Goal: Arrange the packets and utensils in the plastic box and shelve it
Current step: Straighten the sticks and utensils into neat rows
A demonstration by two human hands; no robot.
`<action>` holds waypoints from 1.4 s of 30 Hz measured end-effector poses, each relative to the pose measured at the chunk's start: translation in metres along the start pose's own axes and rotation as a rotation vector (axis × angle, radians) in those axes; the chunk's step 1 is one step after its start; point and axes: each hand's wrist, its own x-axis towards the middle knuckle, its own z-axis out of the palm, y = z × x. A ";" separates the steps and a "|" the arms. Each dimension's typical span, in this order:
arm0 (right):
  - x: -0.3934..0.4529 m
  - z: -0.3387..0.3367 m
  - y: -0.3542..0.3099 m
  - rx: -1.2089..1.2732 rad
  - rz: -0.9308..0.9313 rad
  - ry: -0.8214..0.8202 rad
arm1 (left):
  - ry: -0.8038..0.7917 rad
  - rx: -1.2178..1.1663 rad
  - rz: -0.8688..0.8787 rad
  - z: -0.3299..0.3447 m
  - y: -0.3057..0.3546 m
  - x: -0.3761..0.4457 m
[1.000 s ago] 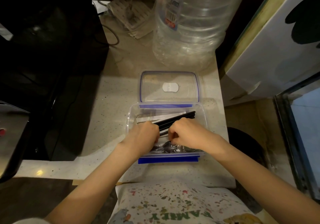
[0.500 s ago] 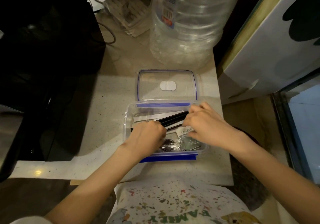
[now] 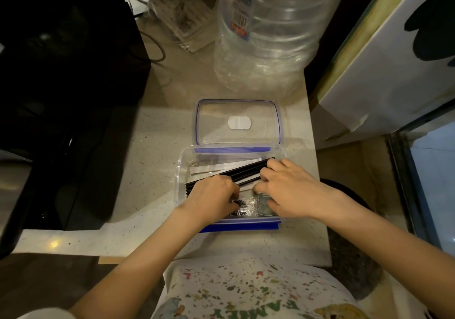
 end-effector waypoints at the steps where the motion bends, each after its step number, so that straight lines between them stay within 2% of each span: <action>1: 0.000 0.000 0.000 0.001 -0.003 -0.007 | 0.004 -0.014 0.000 0.001 0.000 -0.001; 4: 0.001 -0.003 0.002 0.056 -0.010 0.001 | 0.033 -0.049 0.005 0.000 -0.002 -0.004; 10: 0.019 -0.001 0.002 0.157 0.078 0.241 | 0.214 -0.050 -0.136 -0.014 -0.009 -0.007; 15: 0.033 0.006 -0.004 0.136 0.096 0.225 | 0.213 0.124 -0.158 -0.011 -0.004 -0.007; 20: 0.037 0.014 -0.002 0.110 0.108 0.245 | 0.302 0.123 -0.152 -0.003 -0.005 -0.010; 29: 0.040 0.013 0.002 0.098 0.084 0.266 | 0.262 0.157 -0.143 0.001 -0.009 -0.007; 42: 0.044 0.008 0.003 0.102 0.059 0.166 | 0.188 0.191 -0.185 -0.002 -0.008 -0.003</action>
